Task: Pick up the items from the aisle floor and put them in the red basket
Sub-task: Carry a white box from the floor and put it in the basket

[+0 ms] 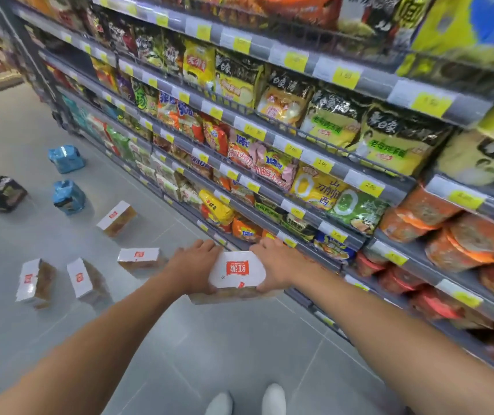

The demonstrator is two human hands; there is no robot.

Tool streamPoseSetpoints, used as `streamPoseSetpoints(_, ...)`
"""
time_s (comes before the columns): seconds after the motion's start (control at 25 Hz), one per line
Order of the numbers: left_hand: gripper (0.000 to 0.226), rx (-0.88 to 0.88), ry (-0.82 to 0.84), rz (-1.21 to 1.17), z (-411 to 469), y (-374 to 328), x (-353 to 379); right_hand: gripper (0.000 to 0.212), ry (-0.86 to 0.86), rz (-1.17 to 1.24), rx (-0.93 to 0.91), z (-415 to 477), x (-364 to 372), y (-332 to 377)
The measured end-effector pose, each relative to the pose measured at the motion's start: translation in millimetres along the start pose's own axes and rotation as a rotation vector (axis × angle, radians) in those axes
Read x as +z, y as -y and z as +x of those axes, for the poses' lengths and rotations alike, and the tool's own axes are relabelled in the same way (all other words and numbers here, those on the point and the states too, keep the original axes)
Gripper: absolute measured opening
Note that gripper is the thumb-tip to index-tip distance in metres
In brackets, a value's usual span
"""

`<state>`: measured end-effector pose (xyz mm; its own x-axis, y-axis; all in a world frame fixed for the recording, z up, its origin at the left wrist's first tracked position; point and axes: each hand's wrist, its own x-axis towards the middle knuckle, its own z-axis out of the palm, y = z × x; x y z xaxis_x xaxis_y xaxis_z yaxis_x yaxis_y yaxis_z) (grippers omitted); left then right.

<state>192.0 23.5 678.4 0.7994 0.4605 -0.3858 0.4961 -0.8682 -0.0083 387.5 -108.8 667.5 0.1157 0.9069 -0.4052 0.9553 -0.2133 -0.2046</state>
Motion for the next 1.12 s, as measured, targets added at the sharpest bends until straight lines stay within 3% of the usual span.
streamPoseSetpoints(0.56,0.095,0.799,0.000,0.285,28.9,-203.1,-19.5,0.094,-0.187,0.290,0.791,-241.4,107.3,-25.0)
streamPoseSetpoints(0.92,0.088,1.227,-0.010,0.419,-75.6,-418.0,32.7,0.110,-0.229,0.457,1.191,-464.3,217.3,16.8)
streamPoseSetpoints(1.12,0.088,1.399,0.021,0.467,-162.6,-536.0,81.5,0.101,-0.232,0.567,1.372,-593.1,286.2,52.9)
